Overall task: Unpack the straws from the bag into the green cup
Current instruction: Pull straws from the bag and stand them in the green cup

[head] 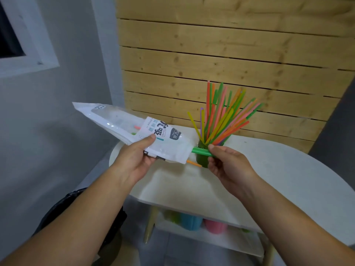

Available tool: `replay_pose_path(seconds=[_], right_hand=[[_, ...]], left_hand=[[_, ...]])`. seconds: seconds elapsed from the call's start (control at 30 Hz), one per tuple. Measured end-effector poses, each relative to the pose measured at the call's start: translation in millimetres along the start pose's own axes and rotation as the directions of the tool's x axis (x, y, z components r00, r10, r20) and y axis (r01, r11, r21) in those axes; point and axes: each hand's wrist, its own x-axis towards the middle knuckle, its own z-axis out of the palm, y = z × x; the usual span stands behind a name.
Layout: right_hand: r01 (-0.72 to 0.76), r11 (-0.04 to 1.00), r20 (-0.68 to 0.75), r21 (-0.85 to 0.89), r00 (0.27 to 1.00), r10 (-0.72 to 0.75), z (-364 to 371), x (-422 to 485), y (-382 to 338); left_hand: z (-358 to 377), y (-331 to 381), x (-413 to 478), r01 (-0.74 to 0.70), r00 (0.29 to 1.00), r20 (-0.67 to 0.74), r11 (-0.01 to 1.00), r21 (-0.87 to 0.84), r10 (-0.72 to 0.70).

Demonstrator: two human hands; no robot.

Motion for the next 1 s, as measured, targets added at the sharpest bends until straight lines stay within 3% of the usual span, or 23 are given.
replay_pose_path(seconds=[0.2, 0.37, 0.5, 0.6, 0.8, 1.0], right_hand=[[0.040, 0.990, 0.007, -0.134, 0.999, -0.040, -6.1, -0.8, 1.0], [0.004, 0.994, 0.084, 0.109, 0.996, -0.013, -4.5, -2.1, 2.6], [0.032, 0.998, 0.122, -0.052, 0.992, -0.025, 1.5, -6.2, 18.8], [0.042, 0.996, 0.090, -0.078, 0.995, -0.034, 9.9, -6.7, 27.3], [0.214, 0.975, 0.007, 0.054, 0.977, -0.215, 14.5, -2.7, 21.5], [0.235, 0.967, -0.101, 0.103, 0.969, -0.225, 7.4, -1.4, 8.7]], left_hand=[[9.7, -8.2, -1.9, 0.050, 0.998, -0.036, 0.998, -0.043, -0.051], [8.2, -8.6, -2.4, 0.068, 0.996, -0.058, 0.995, -0.073, -0.073], [7.9, -7.6, -2.4, 0.085, 0.993, -0.074, 0.990, -0.109, -0.093], [9.7, -10.0, -3.5, 0.106, 0.991, -0.071, 0.989, -0.101, -0.113], [10.9, -12.8, -5.5, 0.161, 0.983, -0.067, 0.980, -0.120, -0.170], [12.6, -15.9, -6.7, 0.187, 0.978, -0.067, 0.970, -0.158, -0.199]])
